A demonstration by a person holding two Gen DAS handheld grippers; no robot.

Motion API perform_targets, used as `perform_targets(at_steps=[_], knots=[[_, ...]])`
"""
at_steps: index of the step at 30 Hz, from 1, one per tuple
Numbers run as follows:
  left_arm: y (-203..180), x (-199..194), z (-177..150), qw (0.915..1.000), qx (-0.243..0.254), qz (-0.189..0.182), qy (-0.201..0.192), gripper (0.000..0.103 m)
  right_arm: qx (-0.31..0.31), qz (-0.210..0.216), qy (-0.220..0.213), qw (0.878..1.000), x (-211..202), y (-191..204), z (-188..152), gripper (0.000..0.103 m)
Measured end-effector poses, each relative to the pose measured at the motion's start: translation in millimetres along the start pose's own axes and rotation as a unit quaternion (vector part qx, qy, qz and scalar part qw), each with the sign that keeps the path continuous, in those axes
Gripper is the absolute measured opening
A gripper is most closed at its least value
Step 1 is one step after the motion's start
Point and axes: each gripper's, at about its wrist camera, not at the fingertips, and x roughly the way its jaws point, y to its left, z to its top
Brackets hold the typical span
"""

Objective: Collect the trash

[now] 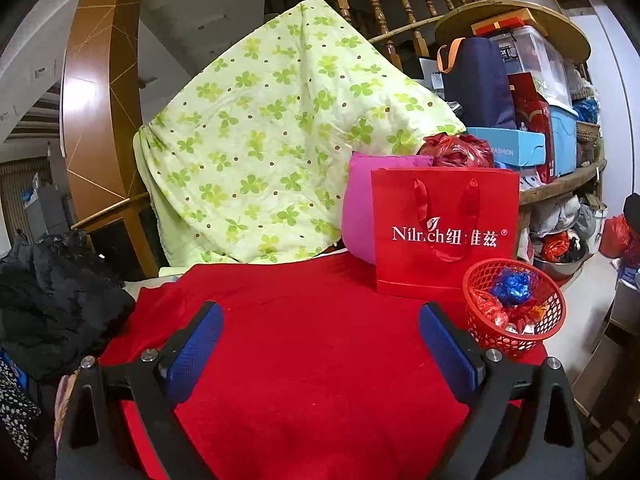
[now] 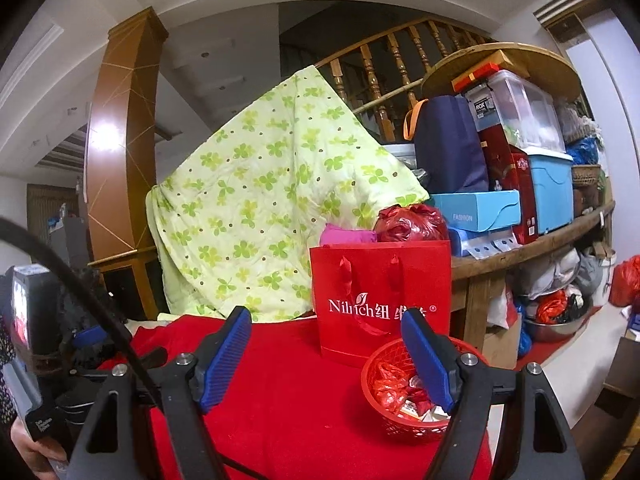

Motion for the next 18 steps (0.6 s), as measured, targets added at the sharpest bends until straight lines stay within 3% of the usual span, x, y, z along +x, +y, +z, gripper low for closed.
perform_targets(at_steps=[9,18], knots=[[-10,-15,3,0.9998,0.015,0.013,-0.011,0.098,-0.014,-0.028,0.052,0.998,6,-11,-12,0.080],[-24,-25,6,0.9994,0.030,0.008,-0.012,0.098,-0.001,-0.019,0.075,0.997,7,-23,-17,0.080]])
